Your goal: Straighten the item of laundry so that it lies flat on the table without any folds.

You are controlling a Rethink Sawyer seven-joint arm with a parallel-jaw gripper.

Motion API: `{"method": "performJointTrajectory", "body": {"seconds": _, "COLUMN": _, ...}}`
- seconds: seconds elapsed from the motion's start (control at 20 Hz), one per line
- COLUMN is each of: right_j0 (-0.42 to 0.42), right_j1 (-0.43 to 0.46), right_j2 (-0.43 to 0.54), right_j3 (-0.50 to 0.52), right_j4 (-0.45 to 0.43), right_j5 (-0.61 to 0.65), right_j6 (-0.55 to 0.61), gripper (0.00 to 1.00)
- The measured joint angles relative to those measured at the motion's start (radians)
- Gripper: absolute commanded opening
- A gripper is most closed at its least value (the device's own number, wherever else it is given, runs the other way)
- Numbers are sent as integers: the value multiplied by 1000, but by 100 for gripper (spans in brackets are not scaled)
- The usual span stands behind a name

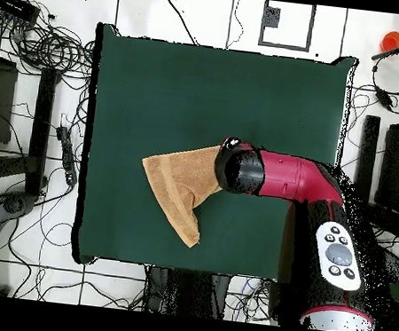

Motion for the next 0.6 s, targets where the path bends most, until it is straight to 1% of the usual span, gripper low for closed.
{"method": "performJointTrajectory", "body": {"seconds": 0.1, "right_j0": -14, "right_j1": -5, "right_j2": 13, "right_j3": -1, "right_j4": 0, "right_j5": 27, "right_j6": -1, "gripper": 100}}
{"method": "performJointTrajectory", "body": {"seconds": 0.3, "right_j0": -63, "right_j1": -9, "right_j2": 34, "right_j3": -7, "right_j4": 1, "right_j5": 123, "right_j6": -1, "gripper": 100}}
{"method": "performJointTrajectory", "body": {"seconds": 0.35, "right_j0": -82, "right_j1": -9, "right_j2": 36, "right_j3": -10, "right_j4": 1, "right_j5": 164, "right_j6": -1, "gripper": 100}}
{"method": "performJointTrajectory", "body": {"seconds": 0.6, "right_j0": -124, "right_j1": -9, "right_j2": 36, "right_j3": -11, "right_j4": 0, "right_j5": 252, "right_j6": -1, "gripper": 100}}
